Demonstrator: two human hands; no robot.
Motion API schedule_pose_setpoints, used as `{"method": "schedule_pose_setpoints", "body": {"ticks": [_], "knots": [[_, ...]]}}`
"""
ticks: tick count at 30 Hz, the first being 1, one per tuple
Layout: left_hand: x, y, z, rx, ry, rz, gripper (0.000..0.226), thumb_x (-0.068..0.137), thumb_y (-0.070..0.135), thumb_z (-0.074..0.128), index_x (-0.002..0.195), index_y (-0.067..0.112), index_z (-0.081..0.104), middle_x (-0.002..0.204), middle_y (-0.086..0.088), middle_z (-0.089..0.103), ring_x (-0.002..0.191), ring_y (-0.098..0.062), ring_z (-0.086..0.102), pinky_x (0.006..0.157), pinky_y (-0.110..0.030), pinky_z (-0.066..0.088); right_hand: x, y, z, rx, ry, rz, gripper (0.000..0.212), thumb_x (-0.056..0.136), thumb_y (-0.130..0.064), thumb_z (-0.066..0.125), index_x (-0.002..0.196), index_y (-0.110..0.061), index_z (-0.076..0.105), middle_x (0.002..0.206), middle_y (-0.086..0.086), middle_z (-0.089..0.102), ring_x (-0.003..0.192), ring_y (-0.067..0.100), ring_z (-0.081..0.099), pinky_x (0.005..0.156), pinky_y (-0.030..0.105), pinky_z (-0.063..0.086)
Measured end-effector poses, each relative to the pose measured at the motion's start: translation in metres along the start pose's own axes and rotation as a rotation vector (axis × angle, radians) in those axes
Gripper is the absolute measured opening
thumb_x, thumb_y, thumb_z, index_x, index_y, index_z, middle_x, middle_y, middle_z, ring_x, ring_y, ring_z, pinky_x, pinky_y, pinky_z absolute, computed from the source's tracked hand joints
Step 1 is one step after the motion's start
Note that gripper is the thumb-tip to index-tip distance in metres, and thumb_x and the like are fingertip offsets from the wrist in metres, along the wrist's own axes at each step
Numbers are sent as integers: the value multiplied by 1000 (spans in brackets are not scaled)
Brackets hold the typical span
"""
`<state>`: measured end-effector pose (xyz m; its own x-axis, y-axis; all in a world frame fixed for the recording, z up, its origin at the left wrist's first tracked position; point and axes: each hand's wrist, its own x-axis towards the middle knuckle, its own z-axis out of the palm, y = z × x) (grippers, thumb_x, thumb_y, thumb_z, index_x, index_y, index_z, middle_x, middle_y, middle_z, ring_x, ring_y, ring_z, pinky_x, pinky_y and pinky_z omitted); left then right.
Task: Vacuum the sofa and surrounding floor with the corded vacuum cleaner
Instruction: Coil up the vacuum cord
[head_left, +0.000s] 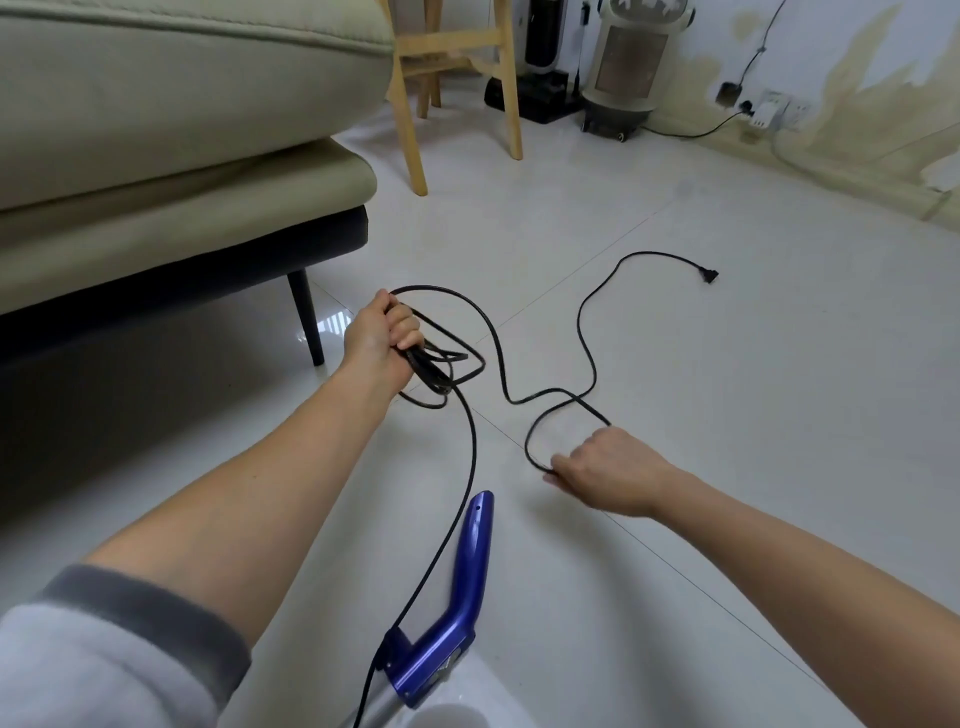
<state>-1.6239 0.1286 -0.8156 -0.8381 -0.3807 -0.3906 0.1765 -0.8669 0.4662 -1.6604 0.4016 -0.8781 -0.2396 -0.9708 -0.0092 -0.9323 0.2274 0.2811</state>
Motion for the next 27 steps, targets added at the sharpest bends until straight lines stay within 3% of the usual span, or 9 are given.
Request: {"method": "schedule_pose_setpoints", "body": {"ticks": [7,10,13,15,17,20,23,25,27], "knots": [[-10,-8,-7,730,-69,-19,32,104,21,39,72,17,39,42,6,37,35,-7,33,37,-17,32,3,-22,-13,-26,305,-337,10,91,-11,48,99,-12,42,65,2,47,49,20,40,46,29,36],[-25,-26,-2,955,-196,-49,25,104,23,41,87,6,49,53,-3,61,44,-15,58,46,-22,50,21,-16,-35,-20,425,-262,23,83,-6,55,99,-15,40,72,3,46,52,20,41,41,29,33],[-31,-42,0,1083,-292,-87,27,104,24,41,87,6,50,58,-5,62,44,-15,57,45,-23,47,31,-9,-53,1,477,-147,20,82,-6,47,95,-18,39,73,3,45,51,20,42,35,26,29],[-28,-48,2,1060,-278,-76,28,103,22,41,77,12,43,50,1,48,35,-10,40,38,-20,34,28,-1,-56,39,437,-94,7,87,-15,45,89,-19,40,68,2,46,50,20,44,35,26,30],[-23,-46,5,977,-204,-52,32,103,19,39,71,16,36,44,5,35,33,-8,26,35,-18,23,20,9,-47,53,376,-16,22,94,-29,39,78,-18,48,61,0,48,50,21,49,39,25,31],[-17,-40,6,959,-132,5,36,102,18,39,66,18,32,42,7,27,33,-8,21,35,-17,20,3,19,-36,2,-157,226,48,100,-39,23,65,-17,49,62,0,52,65,26,59,57,28,39],[-16,-36,7,914,-90,30,35,101,18,39,66,17,33,40,7,25,33,-9,20,35,-17,19,-14,35,-32,-79,-613,519,20,98,-23,38,92,-19,57,103,3,64,101,25,59,99,38,36],[-16,-34,10,843,-60,22,35,101,18,40,67,17,34,40,7,25,32,-8,19,34,-17,18,-18,45,-29,-118,-630,725,29,91,-8,46,118,-15,52,121,6,56,112,25,53,107,40,30],[-17,-34,13,792,-73,-10,33,101,18,40,68,16,36,40,7,25,32,-8,19,33,-17,17,-9,47,-29,184,-218,894,40,93,-9,48,132,-10,39,129,10,50,111,29,53,96,38,40]]}}
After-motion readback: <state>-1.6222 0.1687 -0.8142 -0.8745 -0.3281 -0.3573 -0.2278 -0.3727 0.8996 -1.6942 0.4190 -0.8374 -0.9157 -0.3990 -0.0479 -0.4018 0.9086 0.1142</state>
